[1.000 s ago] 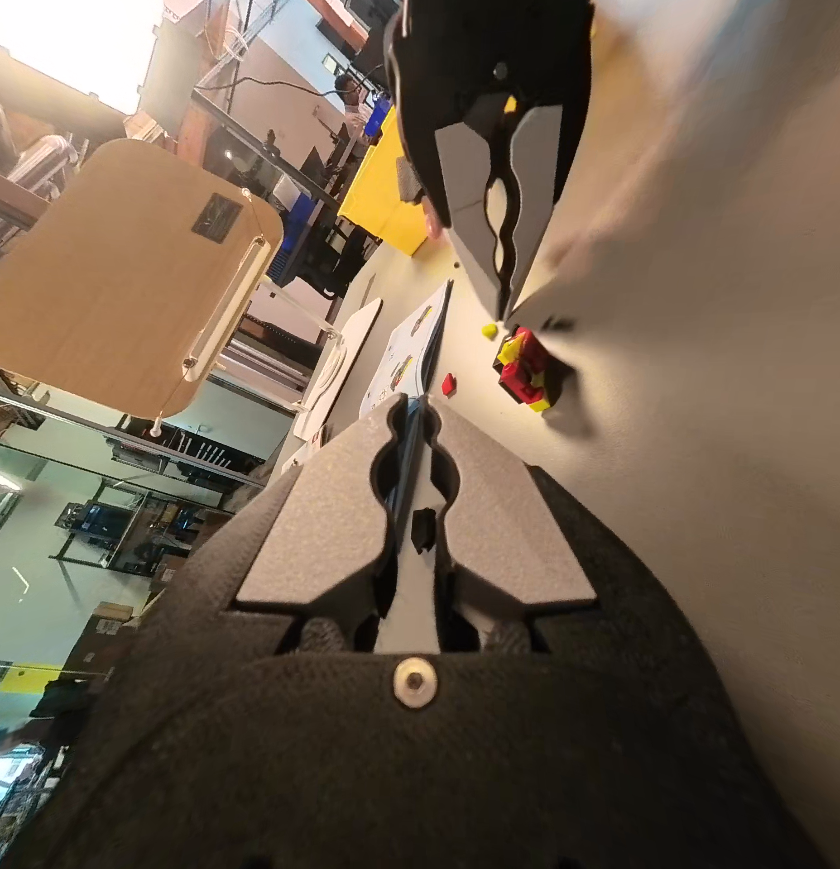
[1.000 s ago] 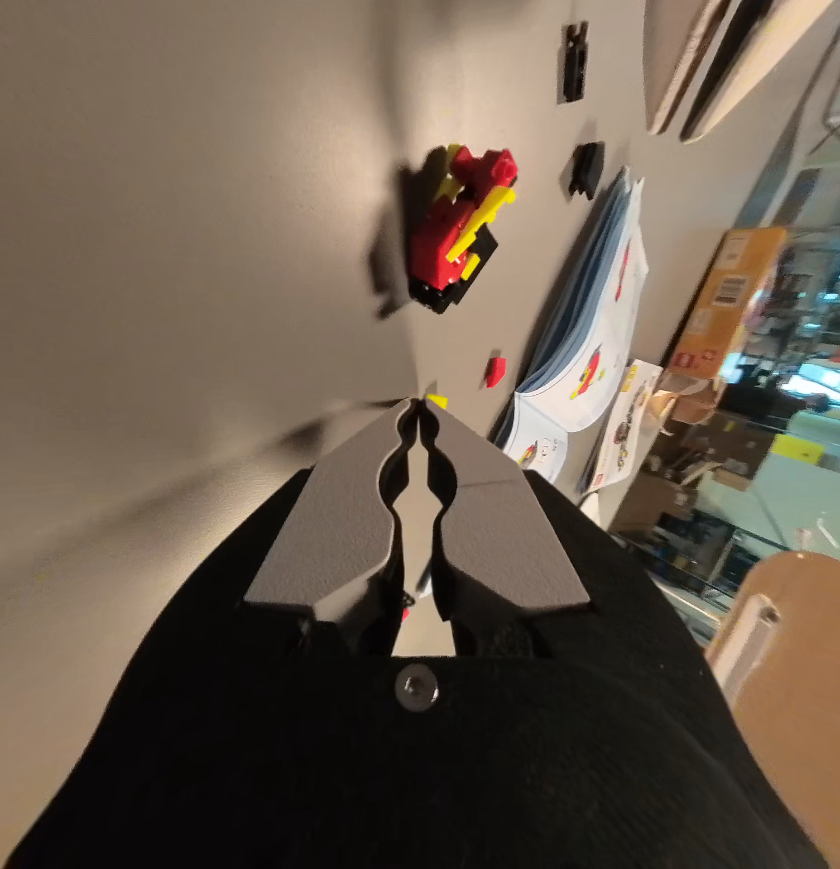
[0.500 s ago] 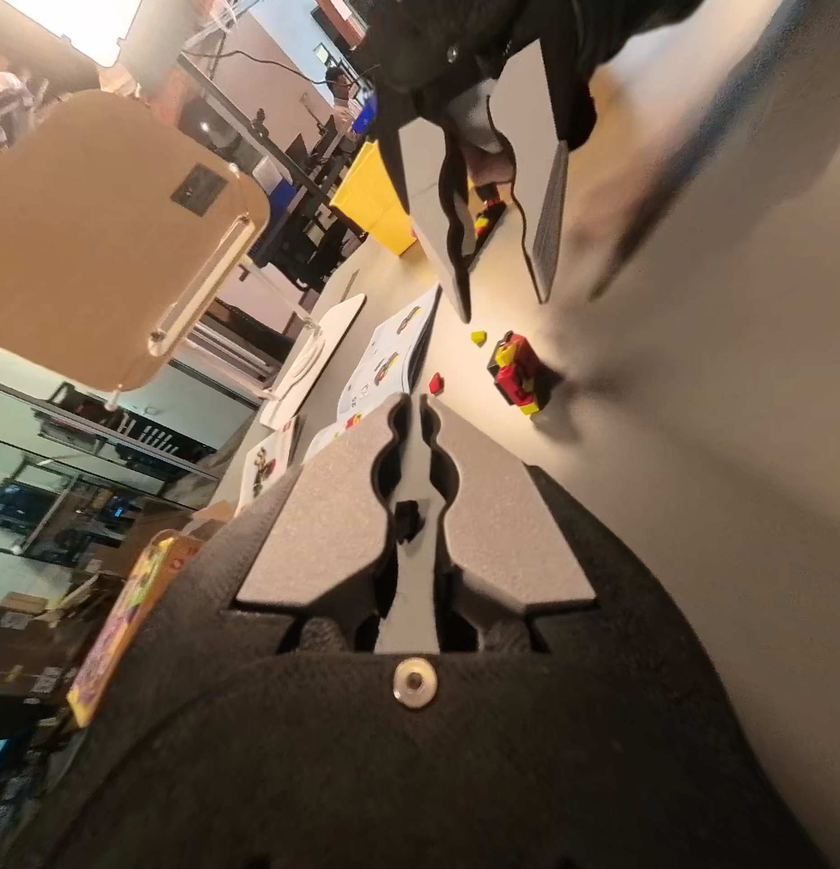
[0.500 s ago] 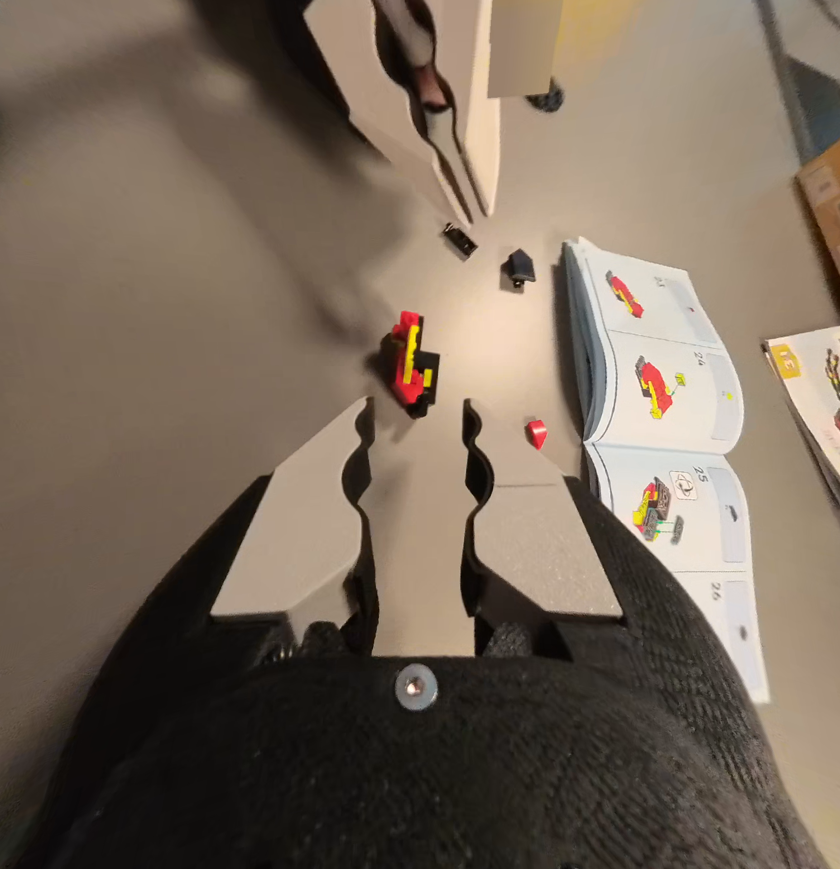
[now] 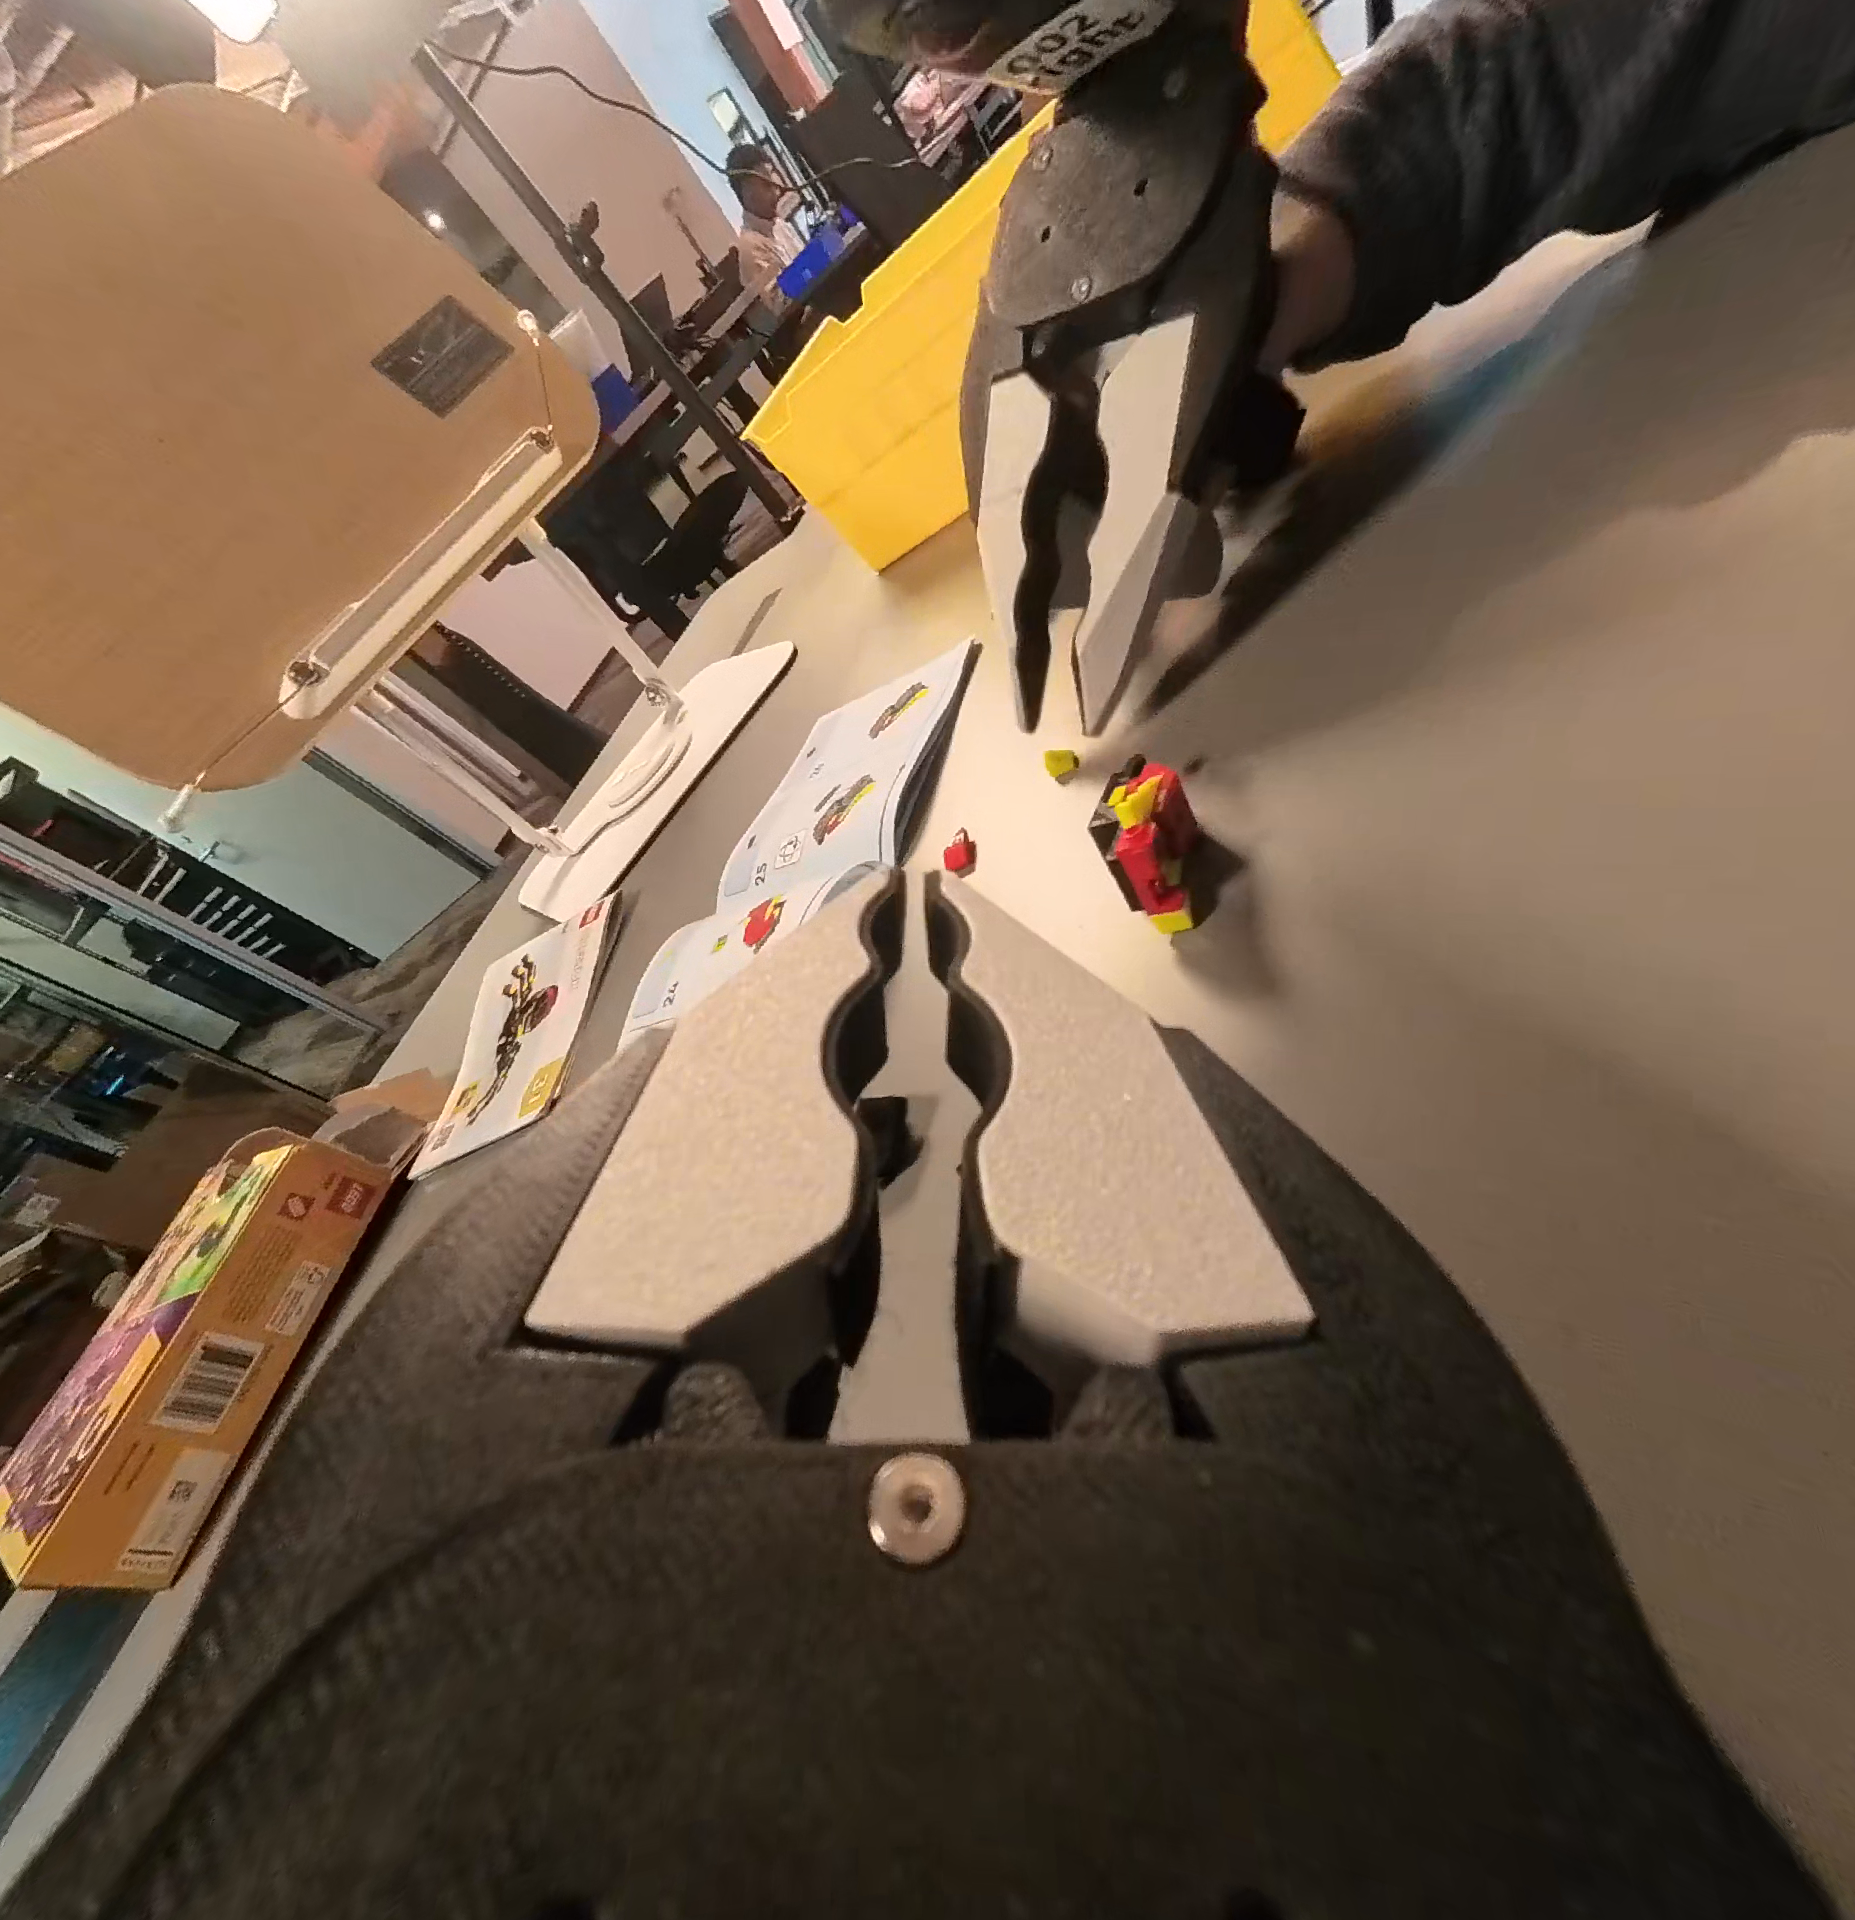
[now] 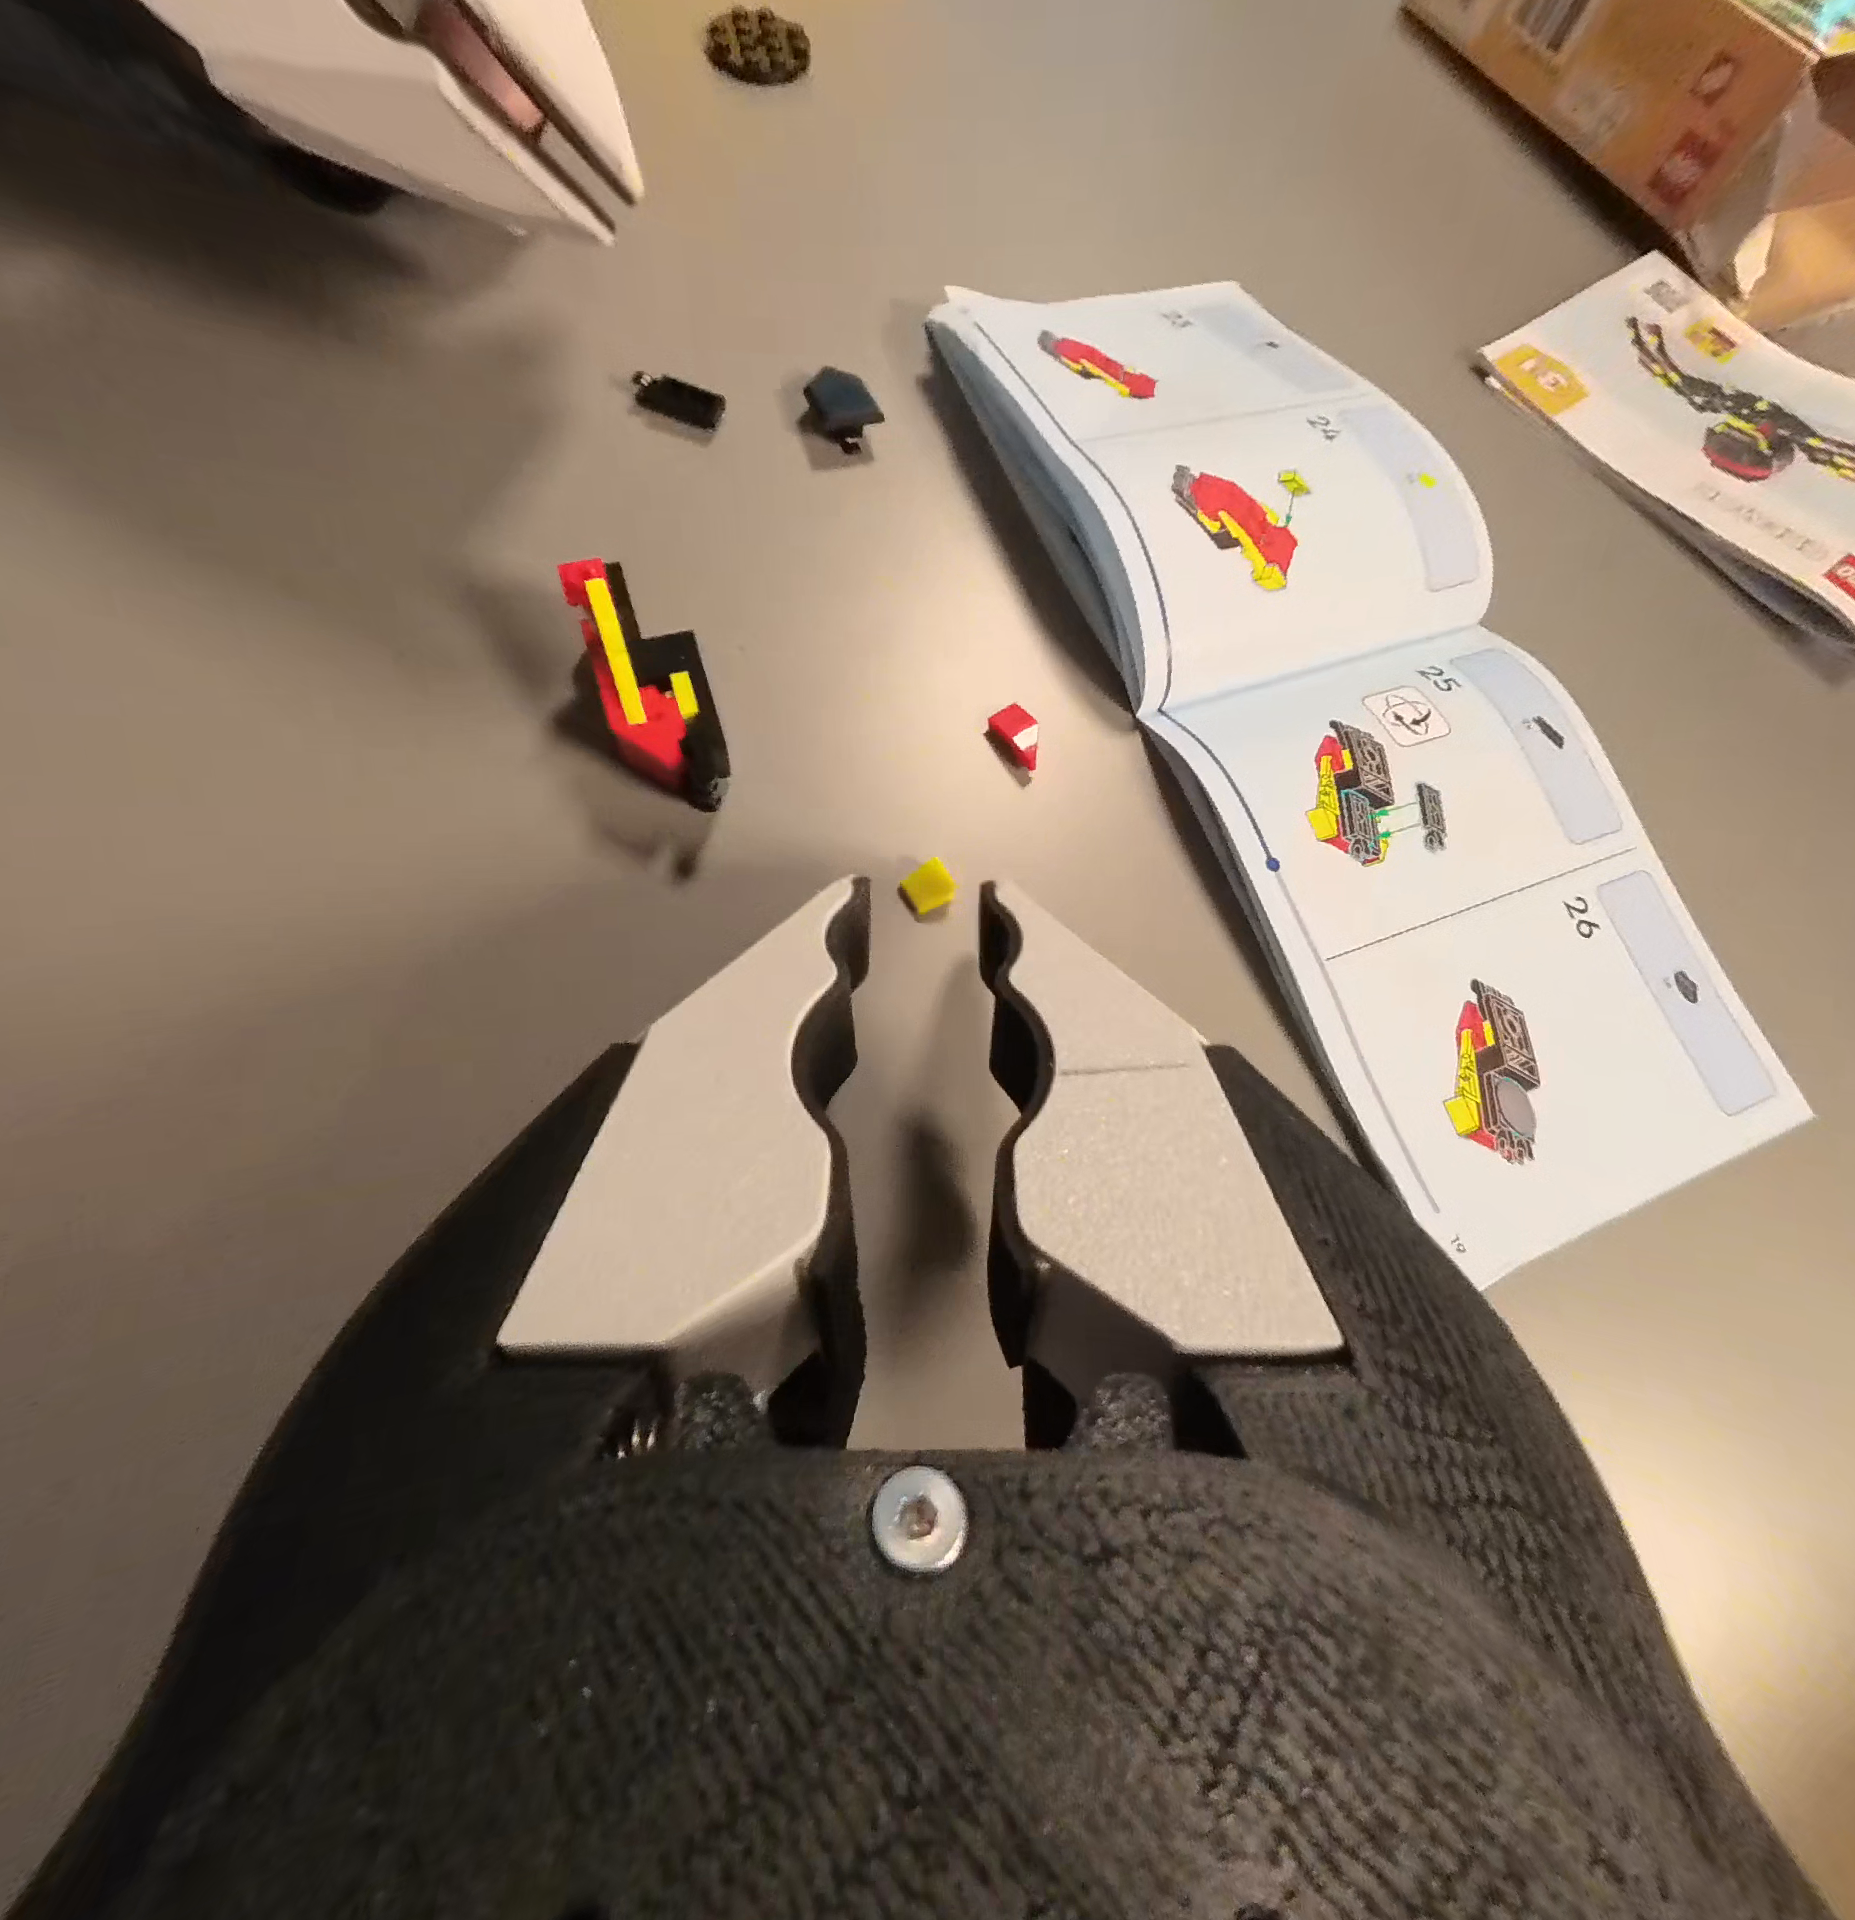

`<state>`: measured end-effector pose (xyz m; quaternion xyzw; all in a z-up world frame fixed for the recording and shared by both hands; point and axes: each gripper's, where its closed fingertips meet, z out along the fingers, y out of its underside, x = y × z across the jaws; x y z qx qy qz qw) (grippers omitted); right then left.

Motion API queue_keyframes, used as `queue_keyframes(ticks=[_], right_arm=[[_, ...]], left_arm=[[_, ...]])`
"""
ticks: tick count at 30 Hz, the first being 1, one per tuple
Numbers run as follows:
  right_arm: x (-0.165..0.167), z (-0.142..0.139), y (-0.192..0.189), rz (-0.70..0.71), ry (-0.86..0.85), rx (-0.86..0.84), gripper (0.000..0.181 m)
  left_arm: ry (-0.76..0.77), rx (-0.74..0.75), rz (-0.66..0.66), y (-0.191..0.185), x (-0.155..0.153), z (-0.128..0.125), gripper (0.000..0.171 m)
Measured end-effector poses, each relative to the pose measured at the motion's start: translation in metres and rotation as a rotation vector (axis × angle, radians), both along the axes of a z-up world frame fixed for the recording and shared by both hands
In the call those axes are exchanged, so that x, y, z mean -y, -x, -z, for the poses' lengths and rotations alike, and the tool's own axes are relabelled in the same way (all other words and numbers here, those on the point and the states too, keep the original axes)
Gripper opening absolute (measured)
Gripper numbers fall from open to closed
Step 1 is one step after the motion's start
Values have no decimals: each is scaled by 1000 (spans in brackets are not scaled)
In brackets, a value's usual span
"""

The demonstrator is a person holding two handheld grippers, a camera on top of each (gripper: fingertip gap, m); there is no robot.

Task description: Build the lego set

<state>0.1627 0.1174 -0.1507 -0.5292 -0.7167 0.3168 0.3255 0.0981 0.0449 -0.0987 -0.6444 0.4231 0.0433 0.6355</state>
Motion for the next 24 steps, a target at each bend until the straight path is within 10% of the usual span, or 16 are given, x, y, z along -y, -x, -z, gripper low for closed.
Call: queue_keyframes(ticks=[11,24], right_arm=[[4,1,1,-19,-30,1,14],[51,-1,14,-205,-174,-65,26]], left_arm=[[326,-47,170,-27,16,36,32],[472,-52,181,-42,13,50,29]])
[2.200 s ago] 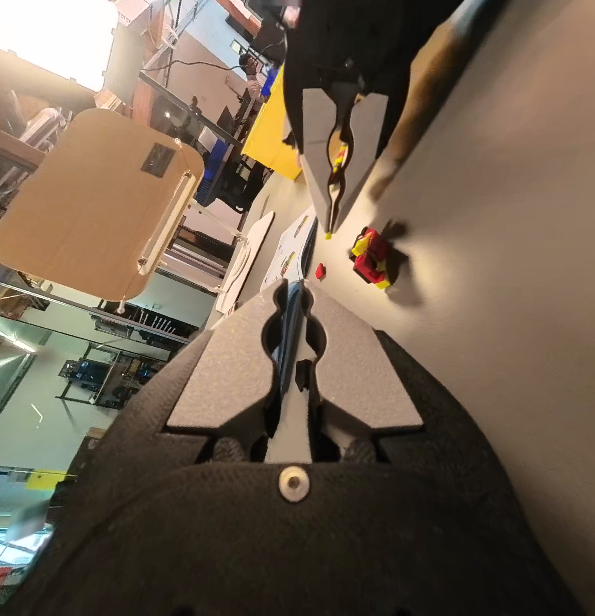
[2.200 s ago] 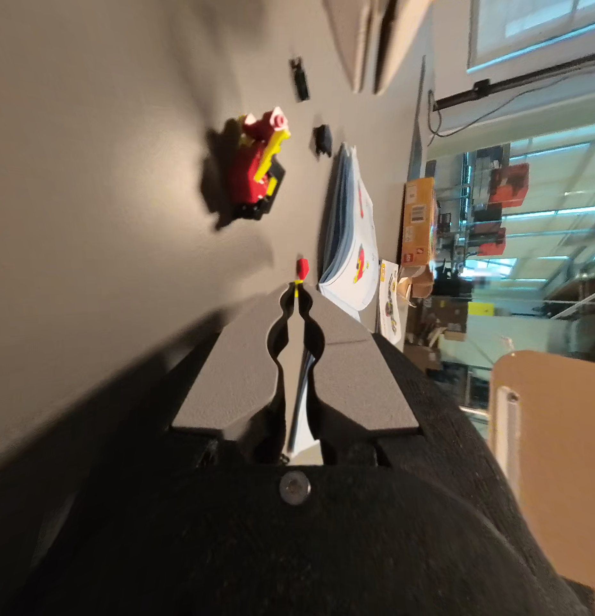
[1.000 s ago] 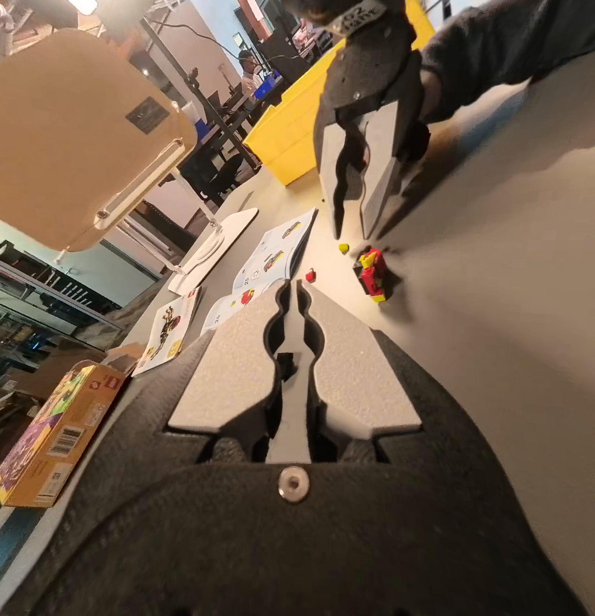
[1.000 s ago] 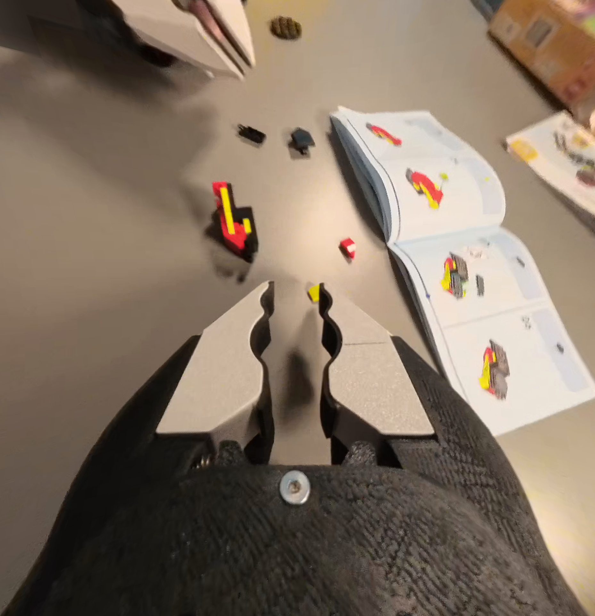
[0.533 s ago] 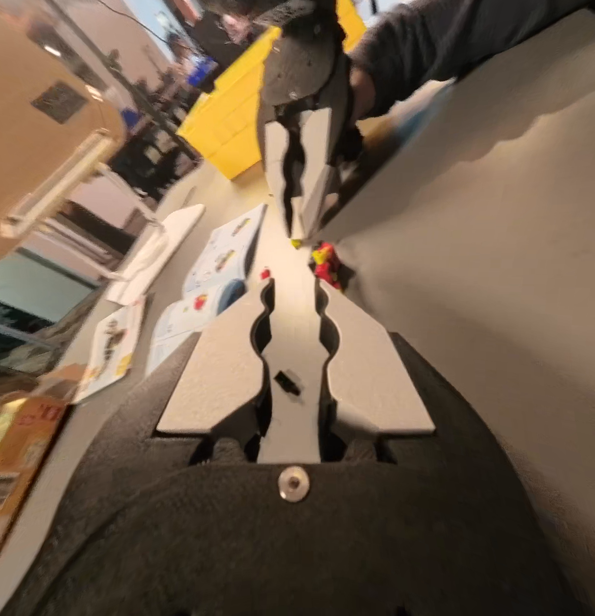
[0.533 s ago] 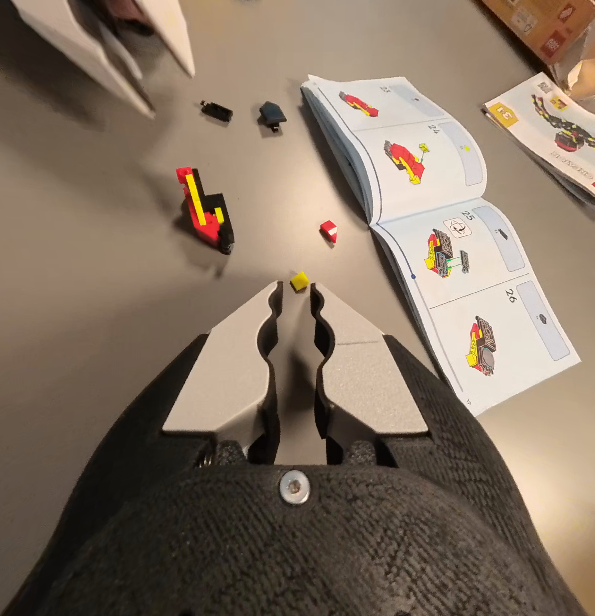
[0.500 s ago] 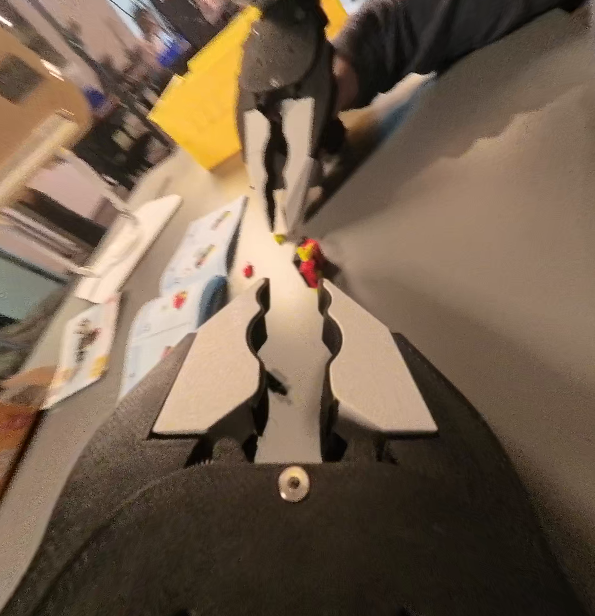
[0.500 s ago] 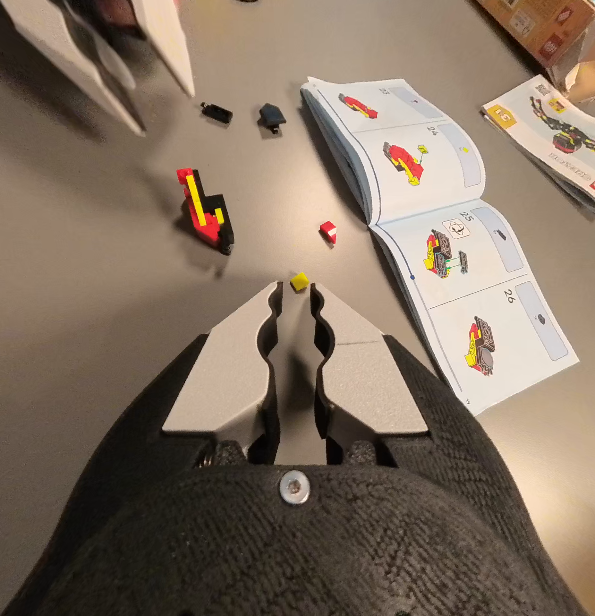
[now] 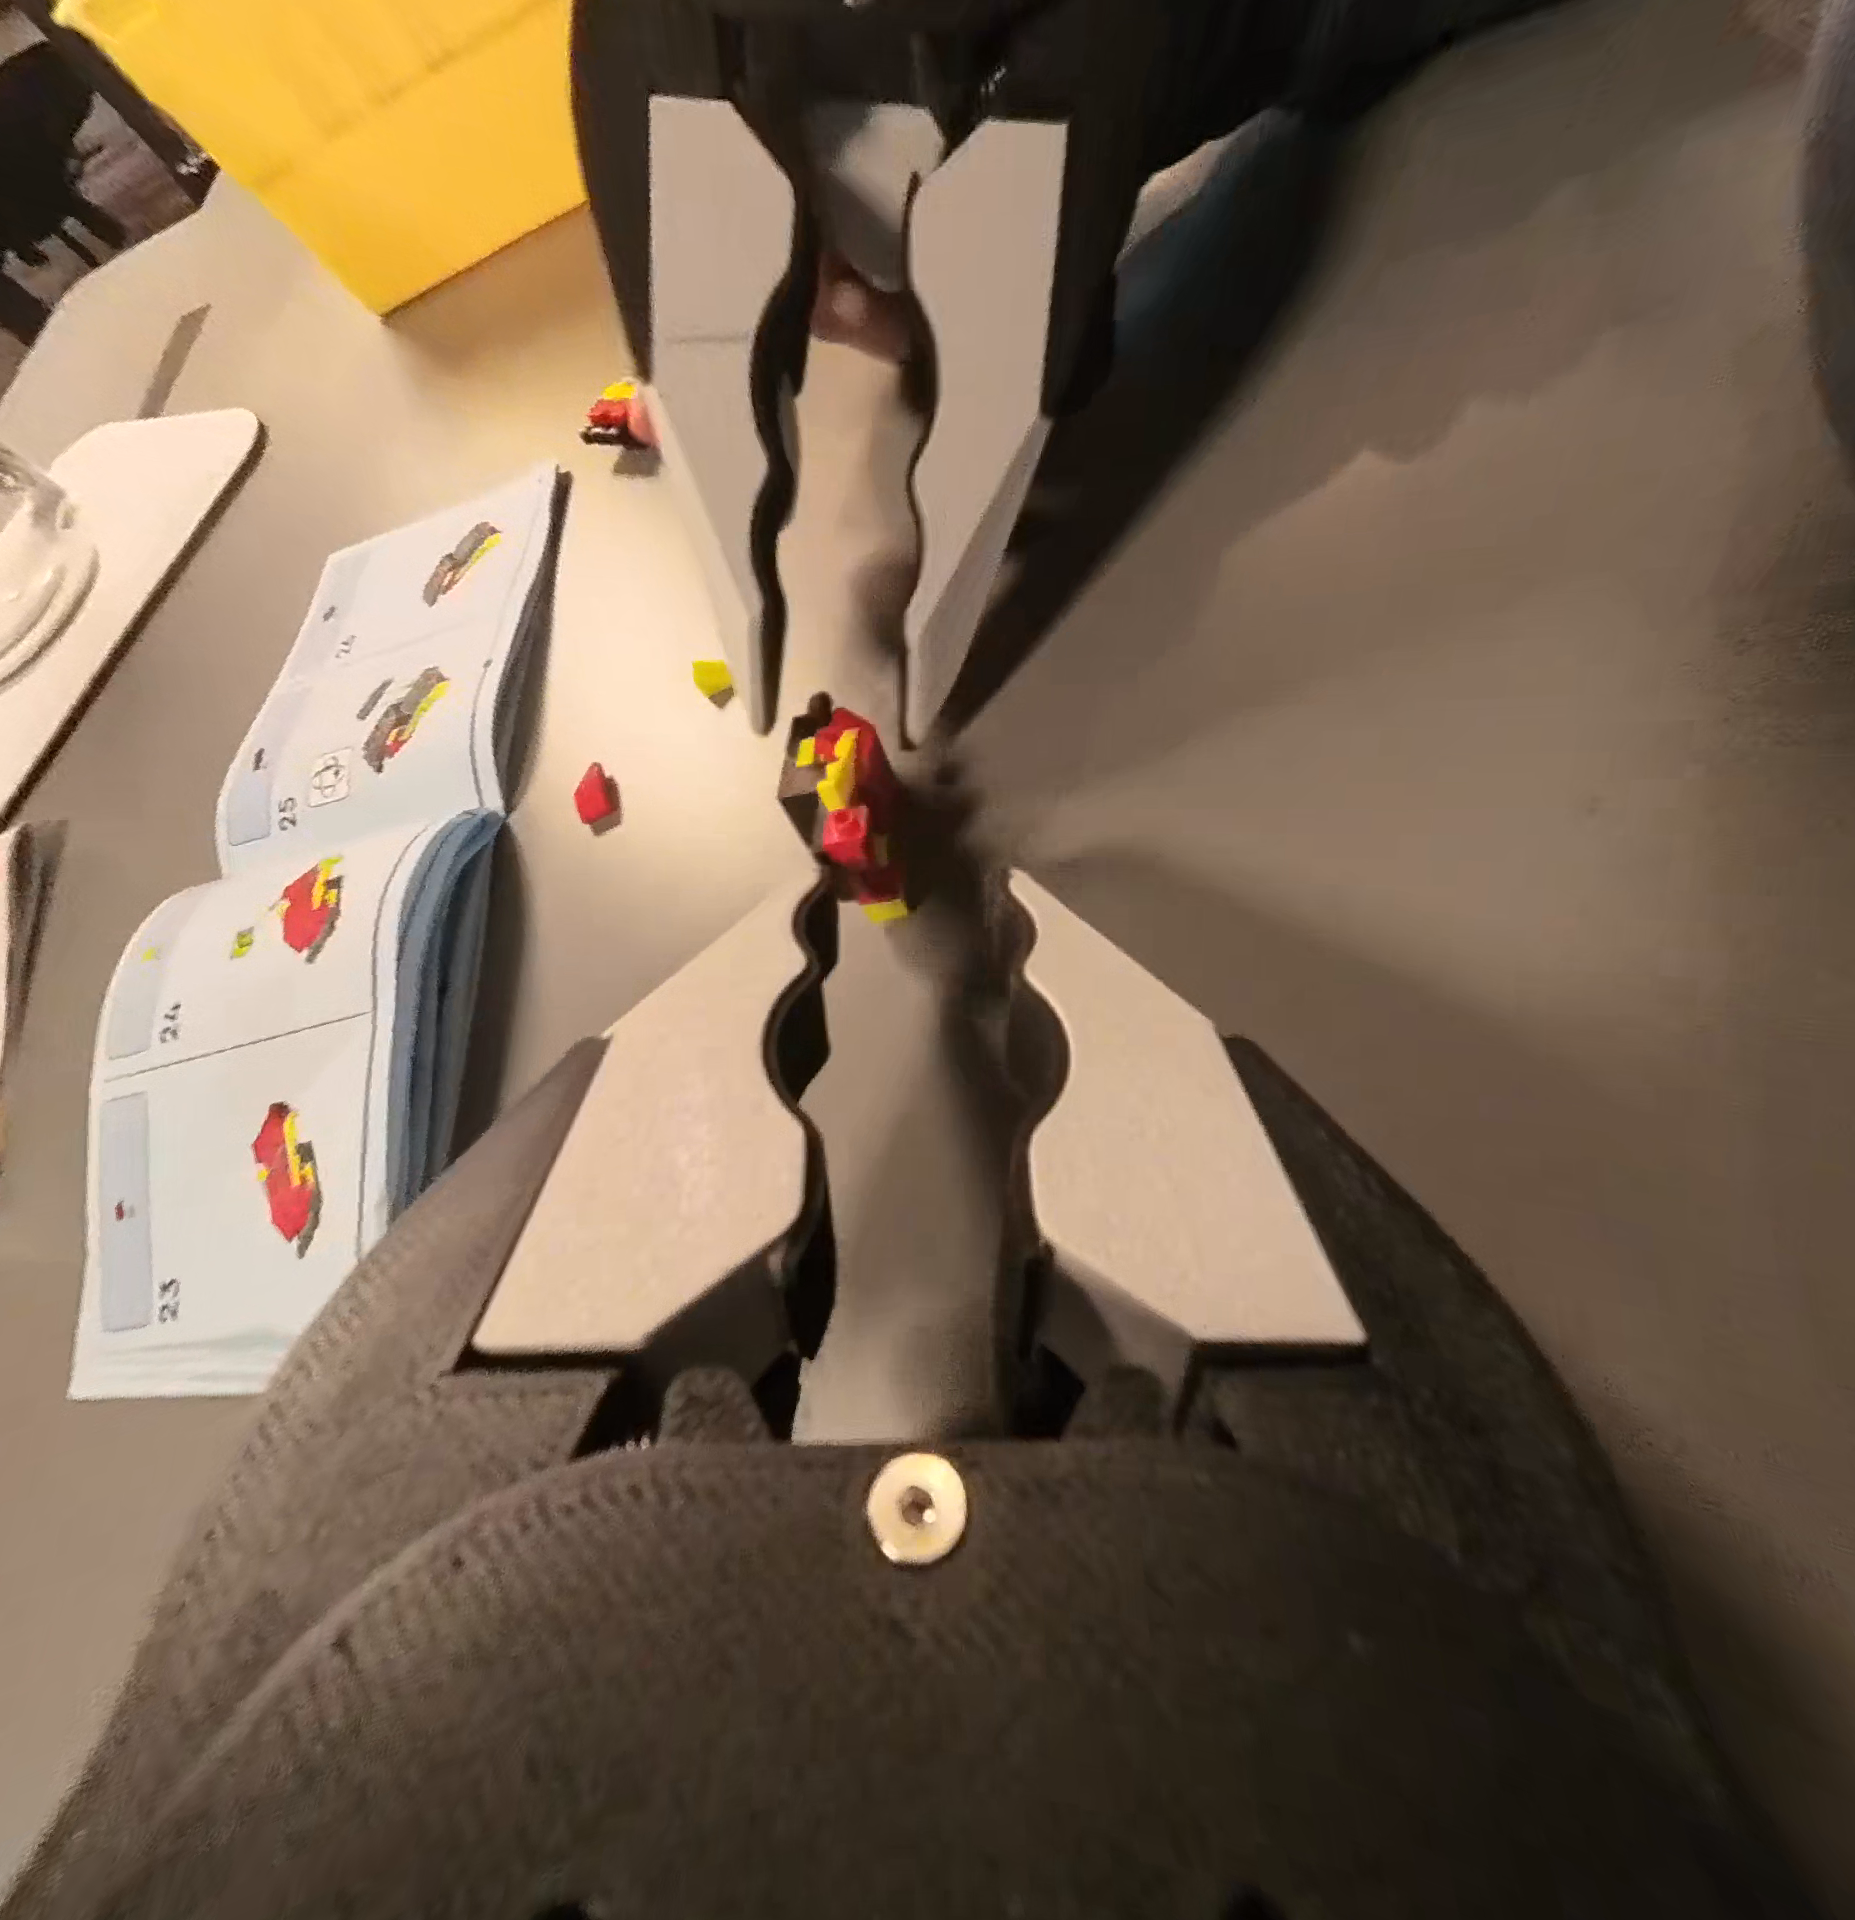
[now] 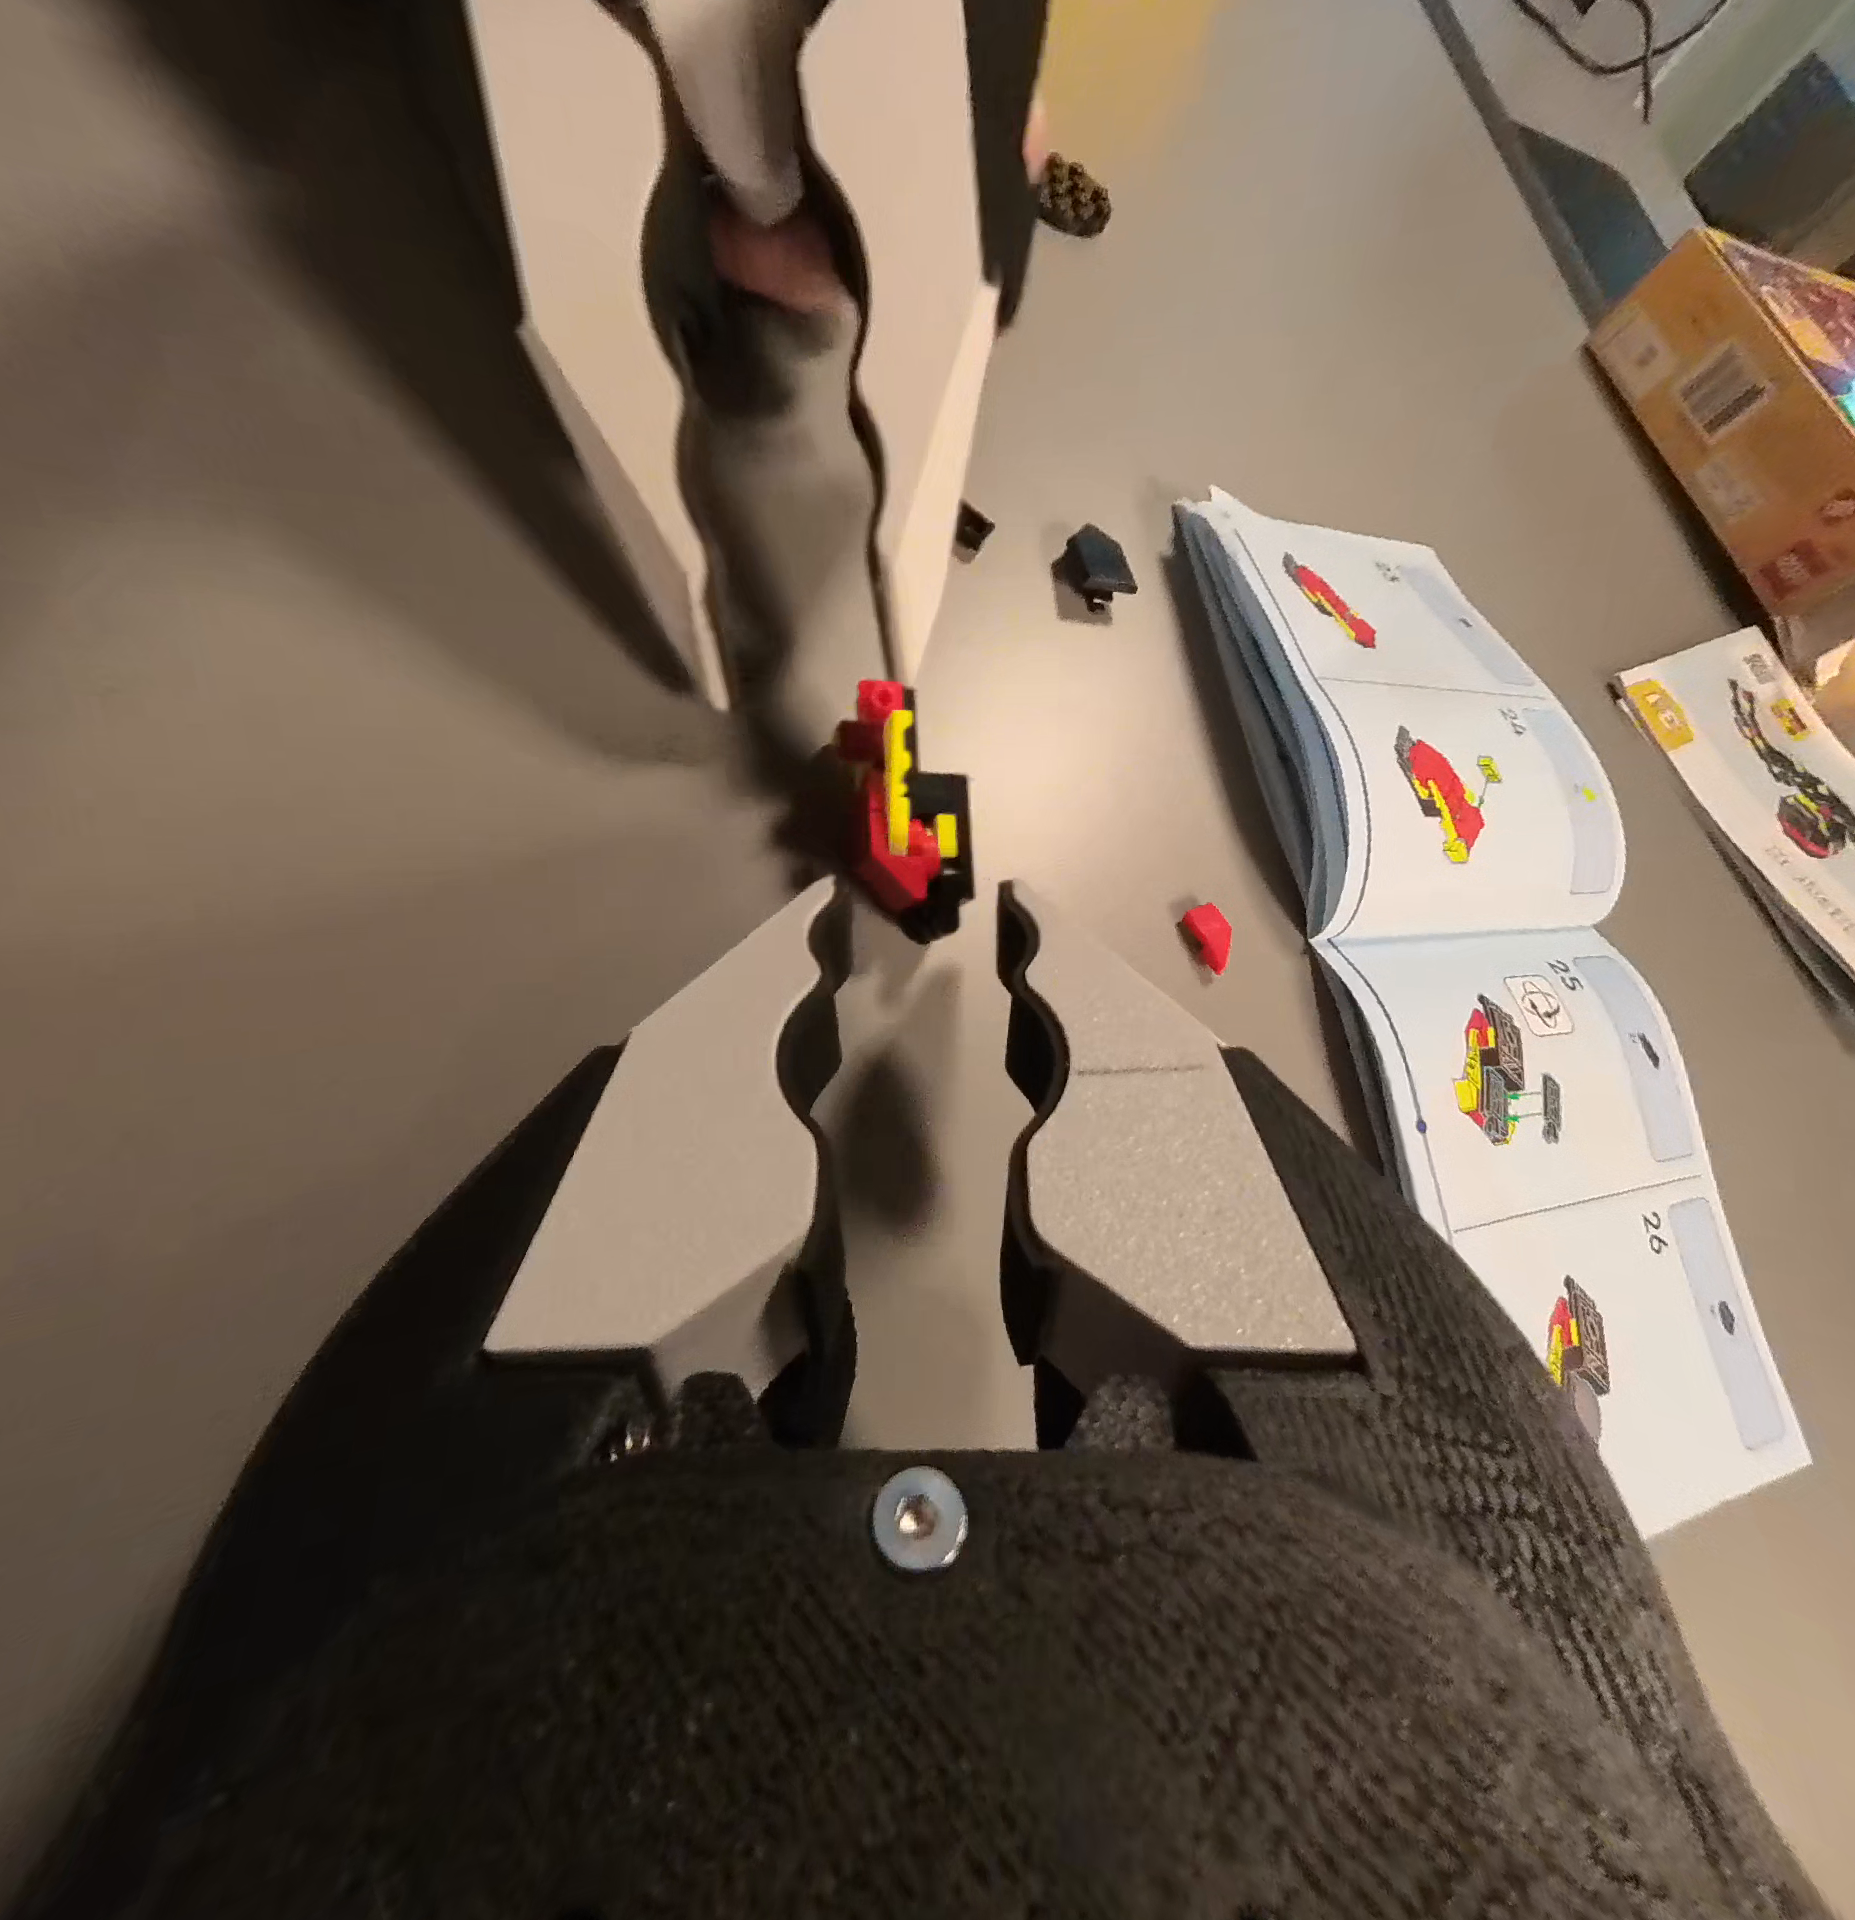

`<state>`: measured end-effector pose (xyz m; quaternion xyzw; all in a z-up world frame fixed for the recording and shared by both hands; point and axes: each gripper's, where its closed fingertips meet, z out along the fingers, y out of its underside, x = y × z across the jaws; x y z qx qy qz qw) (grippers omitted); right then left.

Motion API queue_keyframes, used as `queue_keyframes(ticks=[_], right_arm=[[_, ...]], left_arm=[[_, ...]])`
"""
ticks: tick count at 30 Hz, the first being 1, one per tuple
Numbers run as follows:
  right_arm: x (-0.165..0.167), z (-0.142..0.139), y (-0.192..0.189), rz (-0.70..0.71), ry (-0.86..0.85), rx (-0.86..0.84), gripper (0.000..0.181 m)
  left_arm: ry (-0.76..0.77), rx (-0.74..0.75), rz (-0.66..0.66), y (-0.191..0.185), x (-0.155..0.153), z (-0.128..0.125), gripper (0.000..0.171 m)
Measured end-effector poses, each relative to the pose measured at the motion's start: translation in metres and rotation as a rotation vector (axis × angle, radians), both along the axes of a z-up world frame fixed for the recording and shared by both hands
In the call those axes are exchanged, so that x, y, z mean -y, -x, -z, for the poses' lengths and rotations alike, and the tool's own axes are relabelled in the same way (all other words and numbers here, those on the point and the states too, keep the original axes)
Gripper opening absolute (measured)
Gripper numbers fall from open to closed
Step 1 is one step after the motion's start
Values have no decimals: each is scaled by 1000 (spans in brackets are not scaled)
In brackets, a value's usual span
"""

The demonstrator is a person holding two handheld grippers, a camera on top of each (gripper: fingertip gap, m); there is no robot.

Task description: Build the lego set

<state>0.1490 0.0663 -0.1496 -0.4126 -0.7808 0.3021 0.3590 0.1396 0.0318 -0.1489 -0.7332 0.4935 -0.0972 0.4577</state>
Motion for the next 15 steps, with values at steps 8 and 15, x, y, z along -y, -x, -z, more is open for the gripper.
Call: queue_keyframes(ticks=[8,15], right_arm=[[-11,0,8,91,-11,-1,22],[-41,-10,-4,208,79,-44,22]], left_arm=[[13,-9,49,-14,9,2,27],[-67,28,-6,-9,4,-9,23]])
